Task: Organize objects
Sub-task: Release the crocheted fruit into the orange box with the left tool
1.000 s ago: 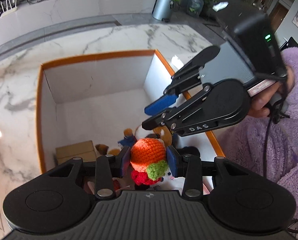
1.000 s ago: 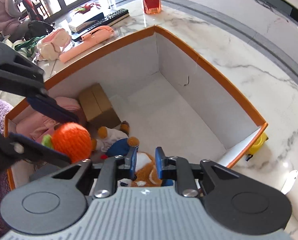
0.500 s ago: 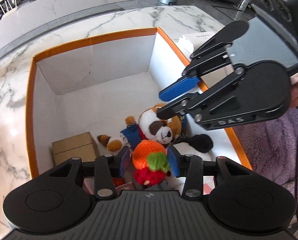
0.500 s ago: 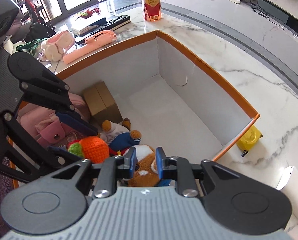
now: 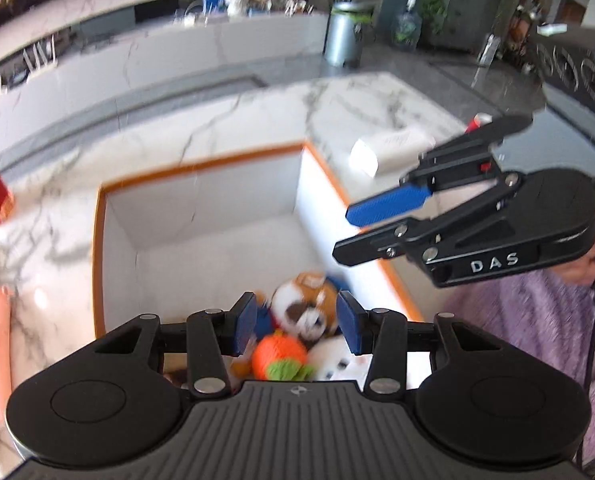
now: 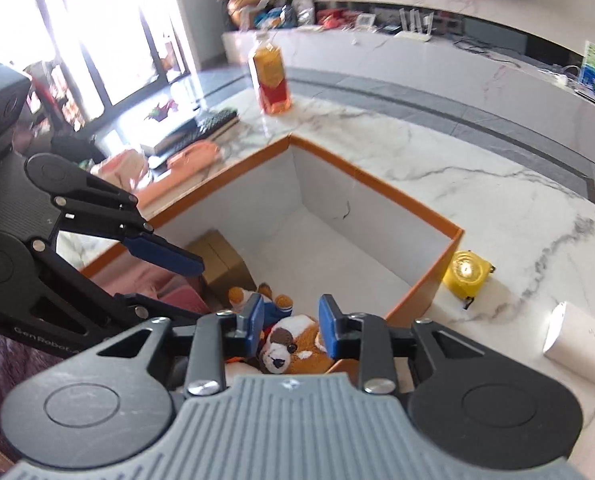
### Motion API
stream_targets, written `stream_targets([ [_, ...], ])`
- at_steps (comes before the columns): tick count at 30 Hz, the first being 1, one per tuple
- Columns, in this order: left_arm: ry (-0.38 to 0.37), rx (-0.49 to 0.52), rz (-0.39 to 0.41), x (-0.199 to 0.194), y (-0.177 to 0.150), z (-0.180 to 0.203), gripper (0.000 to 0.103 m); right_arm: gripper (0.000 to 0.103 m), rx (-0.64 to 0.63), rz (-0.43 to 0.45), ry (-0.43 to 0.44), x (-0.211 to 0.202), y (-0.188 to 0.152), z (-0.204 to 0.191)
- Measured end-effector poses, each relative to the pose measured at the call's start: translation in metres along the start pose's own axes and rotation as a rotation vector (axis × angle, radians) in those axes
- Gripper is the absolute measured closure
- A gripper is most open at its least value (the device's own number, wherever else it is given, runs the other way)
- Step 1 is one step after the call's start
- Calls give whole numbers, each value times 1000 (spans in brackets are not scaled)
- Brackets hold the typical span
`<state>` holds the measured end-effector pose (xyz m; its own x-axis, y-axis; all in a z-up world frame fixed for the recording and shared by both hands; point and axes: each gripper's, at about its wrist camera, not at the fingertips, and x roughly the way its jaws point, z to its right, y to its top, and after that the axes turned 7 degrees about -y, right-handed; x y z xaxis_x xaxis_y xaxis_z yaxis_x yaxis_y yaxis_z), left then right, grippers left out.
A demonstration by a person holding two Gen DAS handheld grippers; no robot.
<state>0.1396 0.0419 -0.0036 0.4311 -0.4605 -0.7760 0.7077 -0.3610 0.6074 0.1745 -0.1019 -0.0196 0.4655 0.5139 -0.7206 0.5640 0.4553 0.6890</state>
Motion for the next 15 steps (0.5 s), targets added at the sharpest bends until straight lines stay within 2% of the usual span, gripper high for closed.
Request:
stream_targets([
  [4,1,54,34,4,19,20,51,68,51,36,-44,-21,-11,15],
  [8,8,160,58,12,35,44,51,67,63,13,-105,-31,-28,37],
  [15,-22,314,-19,53,63,77,50,66,150,-20,-226,-34,-69,98],
])
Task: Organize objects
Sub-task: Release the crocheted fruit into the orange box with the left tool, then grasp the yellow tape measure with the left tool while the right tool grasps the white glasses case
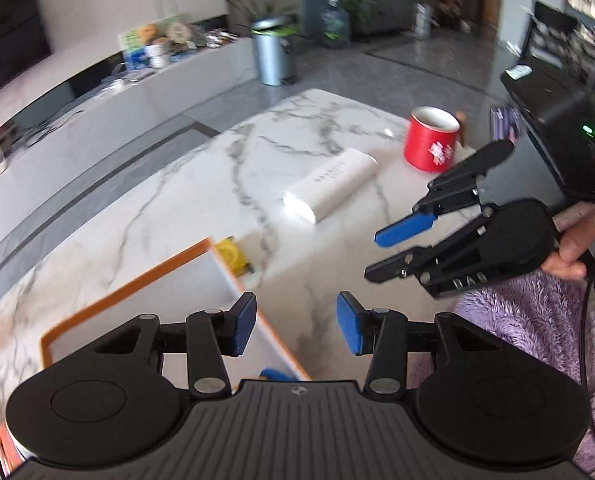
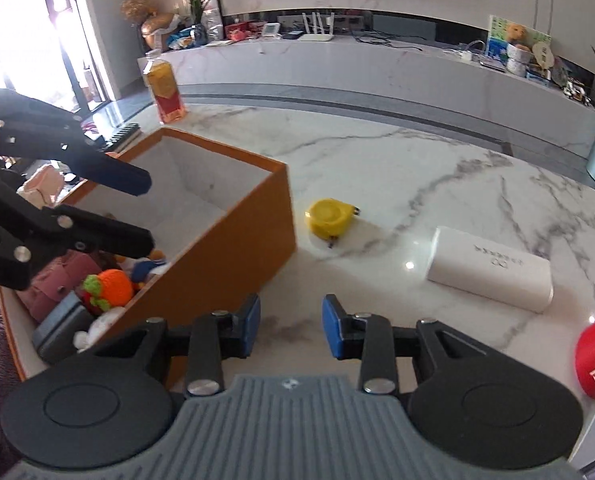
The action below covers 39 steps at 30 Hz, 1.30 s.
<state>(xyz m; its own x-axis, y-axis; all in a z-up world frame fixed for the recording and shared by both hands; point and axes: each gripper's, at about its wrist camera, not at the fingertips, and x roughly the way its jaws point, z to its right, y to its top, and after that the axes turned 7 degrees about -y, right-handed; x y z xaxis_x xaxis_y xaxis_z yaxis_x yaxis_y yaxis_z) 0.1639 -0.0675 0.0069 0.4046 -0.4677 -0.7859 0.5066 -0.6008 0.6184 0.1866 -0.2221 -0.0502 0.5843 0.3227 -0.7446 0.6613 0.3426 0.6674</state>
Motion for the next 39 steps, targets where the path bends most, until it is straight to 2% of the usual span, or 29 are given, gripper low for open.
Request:
stream_targets([
  [5,39,148,-85,44,21,11,50,66,78,-43,-22,16,-19,36],
  [8,48,206,-150,73,36,4,44,66,89,-53,-19,23,-23,50],
  [12,46,289,-229,104,57,-10,32,59,59,-60,-23,37,-17,66],
  [16,24,361,-357,143,72,-27,31,57,-16,-79,-52,55,-2,83],
  [20,-7,448,-508,184,73,-47,31,48,-130,-104,-60,77,17,96],
  [23,-42,454,-616,209,73,-65,31,46,-231,-140,-56,93,32,101],
  [25,-46,467,-651,220,73,-75,31,38,-323,-153,-65,103,40,99],
  [28,-55,469,-682,233,73,-84,31,24,-492,-183,-76,115,50,93],
  [32,-75,514,-710,243,69,-86,31,20,-678,-248,-46,132,59,95],
  [34,-88,523,-718,248,66,-87,31,18,-733,-298,-24,142,61,99],
  [36,-102,530,-732,253,62,-87,31,12,-786,-350,-10,155,62,103],
  [39,-101,545,-713,256,60,-91,28,12,-854,-384,-6,170,64,103],
])
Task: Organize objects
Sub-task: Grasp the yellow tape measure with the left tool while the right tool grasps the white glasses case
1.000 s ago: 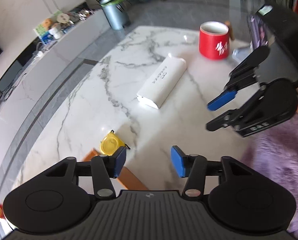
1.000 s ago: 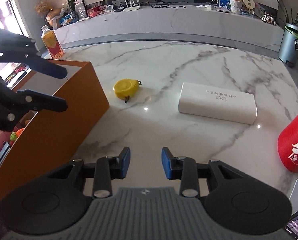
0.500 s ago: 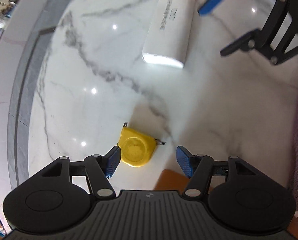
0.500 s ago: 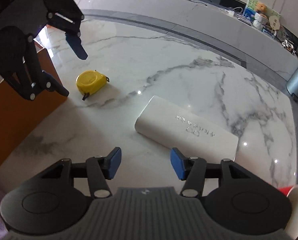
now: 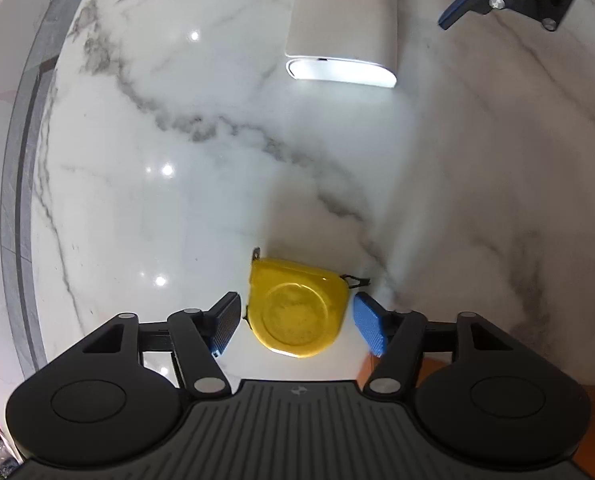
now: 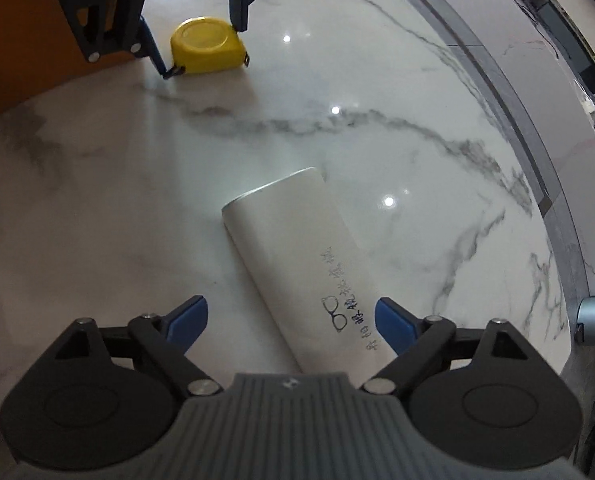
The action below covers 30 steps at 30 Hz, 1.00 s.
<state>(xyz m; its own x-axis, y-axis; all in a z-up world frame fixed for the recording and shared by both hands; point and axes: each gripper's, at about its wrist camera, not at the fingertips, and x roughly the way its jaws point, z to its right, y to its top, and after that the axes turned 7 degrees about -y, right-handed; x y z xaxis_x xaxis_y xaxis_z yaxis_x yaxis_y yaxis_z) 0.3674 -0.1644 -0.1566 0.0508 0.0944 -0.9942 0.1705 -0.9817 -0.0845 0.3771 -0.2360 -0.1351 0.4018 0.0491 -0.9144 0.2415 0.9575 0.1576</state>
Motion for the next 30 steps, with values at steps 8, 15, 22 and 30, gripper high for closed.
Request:
stream_targets([
  [8,-81,-81,61,-2,-10,-14,35,12,58,-56,76,21,12,23],
  [15,-76,-139,78,-4,-14,-14,39,14,222,-79,116,20,4,21],
  [22,-2,-214,101,-9,-17,-13,39,29,419,-80,134,10,-5,7],
  [30,79,-423,256,-44,-40,-25,39,35,479,-54,47,-6,-10,-11],
])
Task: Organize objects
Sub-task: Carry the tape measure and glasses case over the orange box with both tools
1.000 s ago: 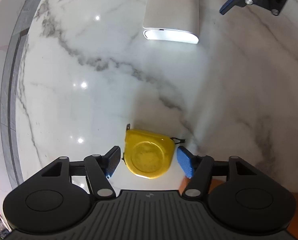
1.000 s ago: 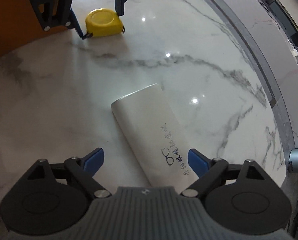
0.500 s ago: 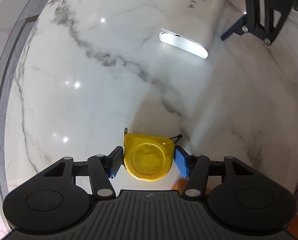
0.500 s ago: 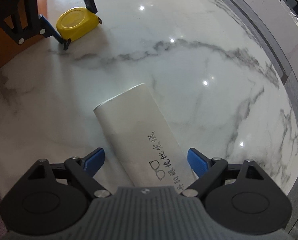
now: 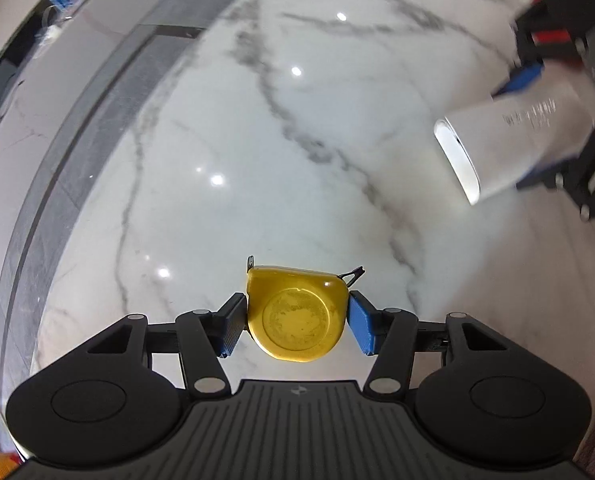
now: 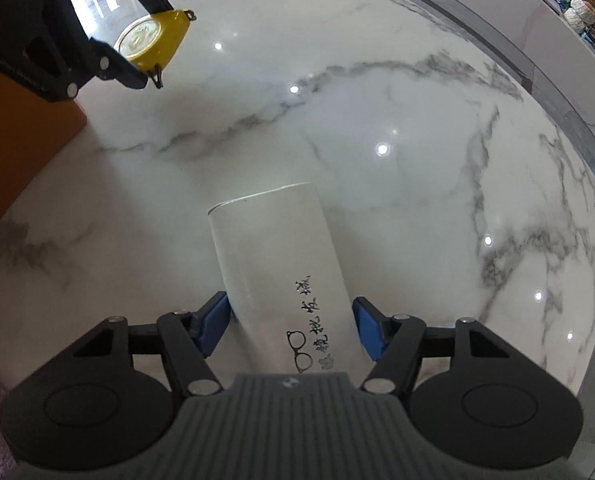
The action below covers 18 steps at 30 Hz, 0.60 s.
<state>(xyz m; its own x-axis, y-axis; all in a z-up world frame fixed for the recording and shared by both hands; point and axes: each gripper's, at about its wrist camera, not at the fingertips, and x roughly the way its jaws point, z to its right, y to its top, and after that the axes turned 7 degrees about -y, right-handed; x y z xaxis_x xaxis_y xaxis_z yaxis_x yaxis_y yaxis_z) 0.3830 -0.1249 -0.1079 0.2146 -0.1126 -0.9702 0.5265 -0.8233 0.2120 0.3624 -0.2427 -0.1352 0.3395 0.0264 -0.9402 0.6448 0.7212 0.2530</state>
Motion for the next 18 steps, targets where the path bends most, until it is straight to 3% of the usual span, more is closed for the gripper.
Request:
stream_targets([
  [7,25,-56,100,-49,-14,3,40,37,7,70,-27,-32,1,-12],
  [18,76,-107,254,-138,-76,24,40,40,-24,187,-83,-106,22,-53],
])
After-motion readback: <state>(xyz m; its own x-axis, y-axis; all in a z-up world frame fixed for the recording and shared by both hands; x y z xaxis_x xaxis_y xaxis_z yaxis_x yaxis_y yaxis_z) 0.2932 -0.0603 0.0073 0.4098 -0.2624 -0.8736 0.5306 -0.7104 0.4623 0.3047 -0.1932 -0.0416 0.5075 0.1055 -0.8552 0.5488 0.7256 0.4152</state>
